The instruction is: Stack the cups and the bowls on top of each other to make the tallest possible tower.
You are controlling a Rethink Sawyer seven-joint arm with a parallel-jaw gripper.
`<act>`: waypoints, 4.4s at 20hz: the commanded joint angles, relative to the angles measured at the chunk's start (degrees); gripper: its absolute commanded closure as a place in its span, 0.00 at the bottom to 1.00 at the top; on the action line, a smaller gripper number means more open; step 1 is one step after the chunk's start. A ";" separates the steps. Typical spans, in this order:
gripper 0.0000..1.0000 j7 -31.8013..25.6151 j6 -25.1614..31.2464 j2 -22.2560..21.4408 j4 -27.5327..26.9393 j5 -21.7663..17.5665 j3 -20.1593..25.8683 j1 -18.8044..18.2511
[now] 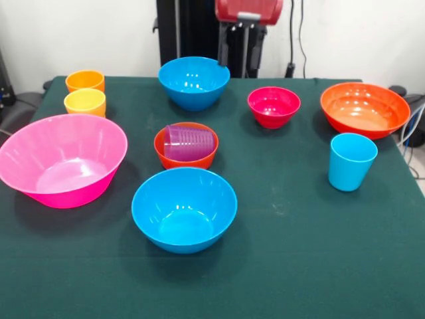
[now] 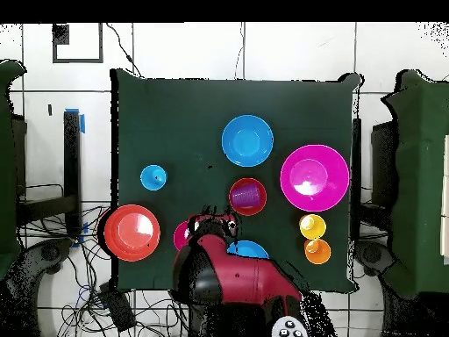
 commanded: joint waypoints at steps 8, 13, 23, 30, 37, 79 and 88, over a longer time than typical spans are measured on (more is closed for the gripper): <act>0.00 6.54 -5.34 16.59 -2.57 -10.03 11.51 -5.72; 0.00 4.72 -5.27 21.29 -7.21 -13.58 14.23 -8.34; 0.00 -0.08 5.16 20.48 -12.70 -16.78 18.53 -10.07; 0.00 -0.06 8.54 18.64 -13.77 -16.94 18.08 -8.39; 0.00 1.82 8.88 16.02 -12.68 -16.12 15.84 -5.54; 0.00 -8.91 30.21 10.95 -19.74 -18.83 25.22 -14.42; 0.00 -9.01 32.93 11.07 -21.50 -20.04 25.52 -15.55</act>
